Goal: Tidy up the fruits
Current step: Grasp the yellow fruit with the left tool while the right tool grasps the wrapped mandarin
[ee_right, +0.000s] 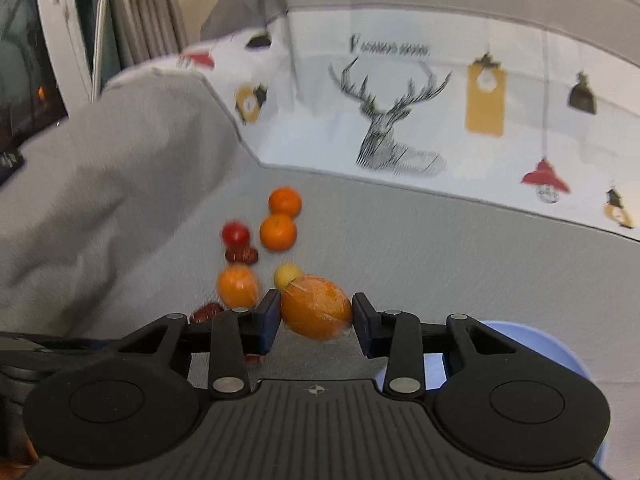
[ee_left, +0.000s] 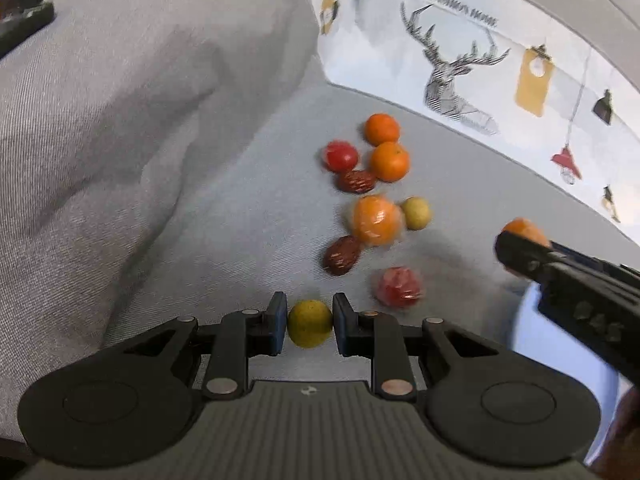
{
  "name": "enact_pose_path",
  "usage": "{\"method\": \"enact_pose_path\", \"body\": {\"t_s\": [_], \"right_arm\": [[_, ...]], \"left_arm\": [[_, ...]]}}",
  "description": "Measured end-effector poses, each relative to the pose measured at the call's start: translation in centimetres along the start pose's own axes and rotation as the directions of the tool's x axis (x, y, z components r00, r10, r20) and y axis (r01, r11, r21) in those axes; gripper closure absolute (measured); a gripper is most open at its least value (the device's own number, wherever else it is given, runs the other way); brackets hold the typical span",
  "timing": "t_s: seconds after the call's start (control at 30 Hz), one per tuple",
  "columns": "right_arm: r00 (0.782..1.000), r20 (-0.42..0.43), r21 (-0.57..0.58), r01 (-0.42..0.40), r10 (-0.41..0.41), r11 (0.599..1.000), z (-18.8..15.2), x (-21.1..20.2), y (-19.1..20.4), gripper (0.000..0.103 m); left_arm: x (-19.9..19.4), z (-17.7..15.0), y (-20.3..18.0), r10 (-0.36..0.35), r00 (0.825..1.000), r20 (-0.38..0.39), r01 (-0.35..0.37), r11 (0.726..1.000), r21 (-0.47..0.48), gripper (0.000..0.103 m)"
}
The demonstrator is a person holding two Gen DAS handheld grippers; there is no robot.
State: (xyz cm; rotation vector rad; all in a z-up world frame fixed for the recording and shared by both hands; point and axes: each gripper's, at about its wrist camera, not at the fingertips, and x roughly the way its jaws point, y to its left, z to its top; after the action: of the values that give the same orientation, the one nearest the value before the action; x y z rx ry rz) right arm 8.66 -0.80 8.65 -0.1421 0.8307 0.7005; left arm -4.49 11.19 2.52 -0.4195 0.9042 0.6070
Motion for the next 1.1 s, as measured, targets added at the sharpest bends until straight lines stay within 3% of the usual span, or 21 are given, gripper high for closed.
{"method": "enact_pose_path", "body": {"t_s": [0.2,0.33,0.57,0.67,0.83,0.93,0.97,1.0,1.03,1.07,1.1], "right_arm": [[0.999,0.049,0.097,0.012,-0.017,0.995,0.9,-5.7,-2.5,0.063],[0.997,0.058,0.096,0.049,-0.055,0.994,-0.3,-9.1,-4.2,0.063],[0.992,0.029,0.195,0.118,-0.126,0.974,-3.0,-11.0,-8.3,0.063],[0.988,0.039,0.2,0.142,-0.152,0.97,-3.0,-11.2,-9.3,0.063],[0.984,0.032,0.23,0.162,-0.173,0.96,-3.5,-11.1,-10.9,0.063],[0.984,0.025,0.24,0.165,-0.176,0.957,-3.8,-11.2,-11.4,0.063],[0.983,0.029,0.238,0.169,-0.181,0.956,-3.8,-11.2,-11.5,0.063],[0.983,0.028,0.239,0.17,-0.182,0.956,-3.8,-11.2,-11.6,0.063],[0.983,0.026,0.241,0.171,-0.183,0.955,-4.0,-11.2,-11.7,0.063],[0.983,0.021,0.244,0.171,-0.181,0.955,-4.0,-11.2,-11.9,0.063],[0.983,0.017,0.246,0.171,-0.18,0.954,-4.1,-11.0,-12.0,0.063]], "left_arm": [[-2.3,0.3,-1.1,-0.076,0.997,0.019,0.076,0.997,0.002,0.076],[-3.7,0.1,-2.4,-0.128,0.992,0.018,0.127,0.991,0.041,0.076],[-6.3,0.2,-4.9,-0.211,0.977,0.039,0.205,0.972,0.11,0.076],[-7.2,1.2,-6.5,-0.247,0.969,0.007,0.244,0.961,0.127,0.076],[-8.7,2.5,-10.6,-0.252,0.967,0.042,0.228,0.926,0.3,0.076],[-8.3,-0.3,-11.1,-0.308,0.944,0.116,0.24,0.885,0.398,0.076],[-7.5,-1.6,-11.2,-0.288,0.951,0.109,0.215,0.875,0.433,0.076],[-6.3,-2.0,-11.3,-0.241,0.969,0.043,0.201,0.883,0.424,0.076],[-5.2,-1.7,-11.0,-0.257,0.966,-0.032,0.251,0.902,0.351,0.076],[-4.3,-1.2,-10.5,-0.31,0.947,-0.08,0.32,0.907,0.272,0.076],[-3.7,-1.0,-10.7,-0.31,0.946,-0.093,0.323,0.91,0.258,0.076]]}}
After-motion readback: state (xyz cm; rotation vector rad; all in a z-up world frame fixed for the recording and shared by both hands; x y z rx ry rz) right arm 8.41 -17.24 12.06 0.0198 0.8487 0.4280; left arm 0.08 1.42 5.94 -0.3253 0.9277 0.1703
